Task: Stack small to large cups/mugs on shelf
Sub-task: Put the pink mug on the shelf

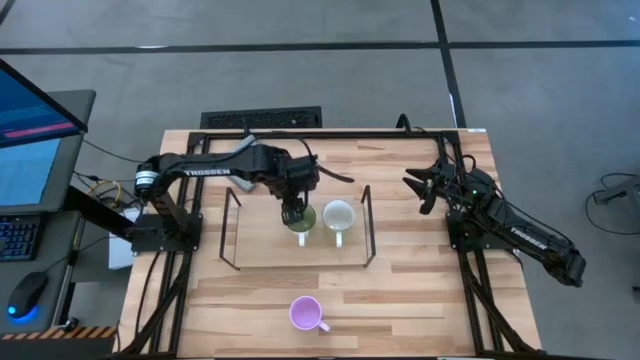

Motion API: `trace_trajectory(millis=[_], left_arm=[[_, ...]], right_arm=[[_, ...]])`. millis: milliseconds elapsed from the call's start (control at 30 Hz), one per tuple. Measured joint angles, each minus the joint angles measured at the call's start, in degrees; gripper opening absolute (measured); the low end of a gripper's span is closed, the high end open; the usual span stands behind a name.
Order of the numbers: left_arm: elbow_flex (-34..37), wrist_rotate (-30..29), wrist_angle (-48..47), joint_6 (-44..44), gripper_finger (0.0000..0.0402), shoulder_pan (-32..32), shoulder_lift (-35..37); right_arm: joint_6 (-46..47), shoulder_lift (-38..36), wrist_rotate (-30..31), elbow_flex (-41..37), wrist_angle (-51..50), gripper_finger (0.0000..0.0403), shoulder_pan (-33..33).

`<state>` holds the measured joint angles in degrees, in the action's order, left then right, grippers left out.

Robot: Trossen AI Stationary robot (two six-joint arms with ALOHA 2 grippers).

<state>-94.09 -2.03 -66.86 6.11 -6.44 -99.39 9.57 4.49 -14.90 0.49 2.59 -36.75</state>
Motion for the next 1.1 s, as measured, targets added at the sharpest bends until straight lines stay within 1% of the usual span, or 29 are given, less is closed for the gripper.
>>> trace_trajectory(millis=[67, 167, 267, 433, 600, 700, 767, 900, 1000, 1100], left_arm=[[-2.9, -3.3, -2.5, -0.7, 0.0174, 0.0, 0.0], [-6.8, -10.3, -5.6, -1.1, 0.0174, 0.0, 0.1], [-8.0, -16.1, -5.9, -2.5, 0.0174, -0.1, 1.8], [-7.9, -20.8, -5.8, -3.9, 0.0174, -0.3, 8.2], [-7.1, -22.9, -3.5, -3.5, 0.0174, 0.0, 18.7], [-1.6, -23.2, 2.4, -3.5, 0.0174, 1.5, 26.6], [4.4, -24.2, 6.8, -3.8, 0.0174, 2.9, 32.6], [18.7, -25.4, 16.4, -3.8, 0.0174, 5.0, 44.9], [28.4, -25.4, 21.5, -2.5, 0.0174, 5.8, 52.8], [36.3, -25.3, 25.3, -2.0, 0.0174, 6.7, 59.6]], right_arm=[[0.0, 0.0, 0.0, 0.0, 0.0, 0.0178, 0.0], [0.0, 0.0, 0.0, 0.0, 0.0, 0.0178, 0.0], [0.5, 0.0, 0.0, 0.0, 0.0, 0.0178, 0.0], [0.9, 0.0, 0.0, 0.0, 0.0, 0.0178, 0.0], [1.0, 0.0, 0.0, 0.0, 0.0, 0.0178, 0.0], [1.0, 0.0, 0.0, 0.0, 0.0, 0.0178, 0.0], [1.0, 0.0, 0.0, 0.0, 0.0, 0.0178, 0.0], [1.0, 0.0, 0.0, 0.0, 0.0, 0.0178, 0.0], [1.1, 0.0, 0.0, 0.0, 0.0, 0.0178, 0.0], [1.1, 0.0, 0.0, 0.0, 0.0, 0.0178, 0.0]])
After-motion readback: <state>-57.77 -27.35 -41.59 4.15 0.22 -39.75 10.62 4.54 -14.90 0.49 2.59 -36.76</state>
